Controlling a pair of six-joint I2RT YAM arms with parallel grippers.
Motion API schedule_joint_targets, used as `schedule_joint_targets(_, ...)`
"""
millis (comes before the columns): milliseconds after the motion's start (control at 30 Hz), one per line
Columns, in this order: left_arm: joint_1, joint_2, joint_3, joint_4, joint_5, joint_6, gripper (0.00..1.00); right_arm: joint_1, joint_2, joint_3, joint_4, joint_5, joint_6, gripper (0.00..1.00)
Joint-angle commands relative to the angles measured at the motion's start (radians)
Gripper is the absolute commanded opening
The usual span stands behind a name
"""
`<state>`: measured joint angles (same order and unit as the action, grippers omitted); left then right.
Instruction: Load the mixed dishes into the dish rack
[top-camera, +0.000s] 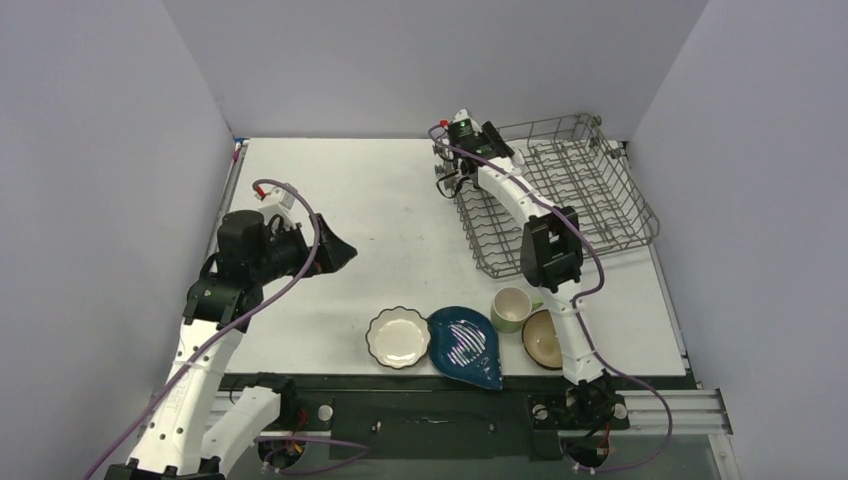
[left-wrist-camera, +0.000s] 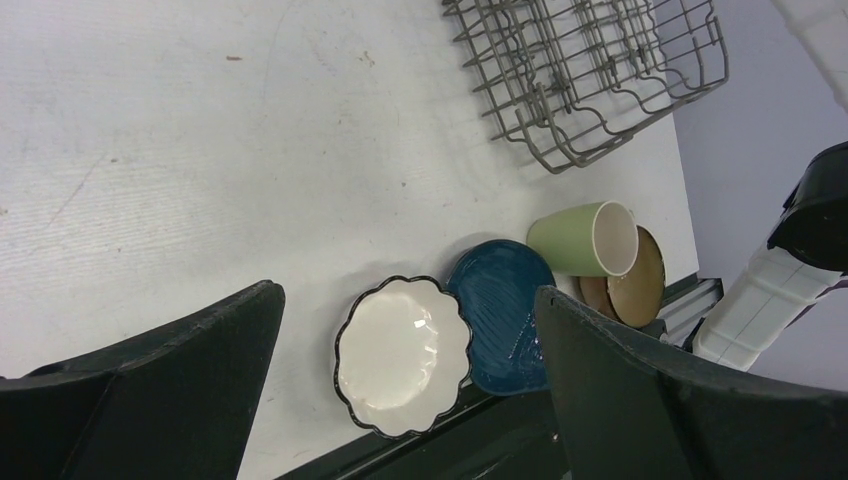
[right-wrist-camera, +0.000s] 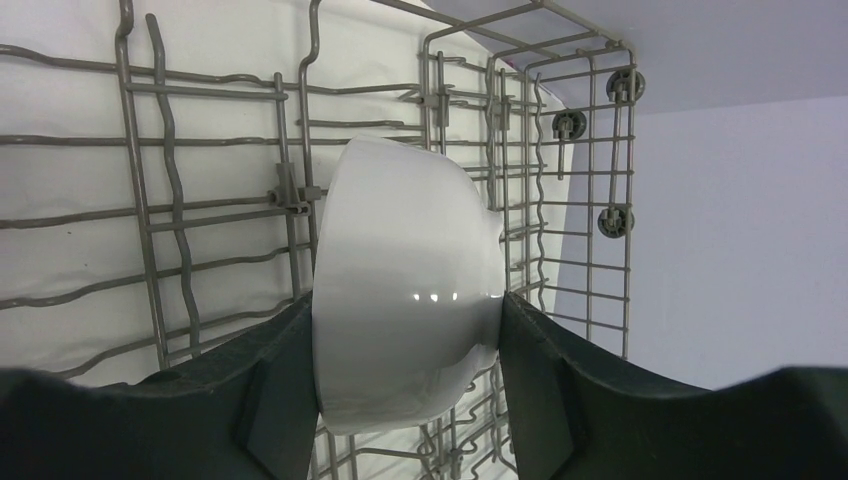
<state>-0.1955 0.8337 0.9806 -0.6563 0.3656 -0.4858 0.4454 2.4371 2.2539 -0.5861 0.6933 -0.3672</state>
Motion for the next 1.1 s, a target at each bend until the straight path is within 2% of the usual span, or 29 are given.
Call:
schedule_joint_targets(0, -0.002, -0.01, -0.027, 0.016, 0.027, 0.009, 0.96, 0.01, 0.012, 0.065, 0.055, 0.031, -0.034, 0.0)
schedule_joint_targets(567, -0.001, -0.012, -0.042, 0.016, 0.038, 0.01, 0.96, 0.053, 0.073, 0.08, 0.11, -0.024, -0.082, 0.0)
schedule_joint_targets(733, -0.002, -0.006, -0.05, 0.023, 0.031, 0.013, 0.96, 0.045, 0.081, 0.077, 0.11, -0.042, -0.074, 0.09)
schedule_joint_targets(1067, 0.0, 0.002, -0.075, 0.041, 0.045, 0.007, 0.96, 0.035, 0.107, 0.087, 0.13, -0.073, -0.079, 0.19)
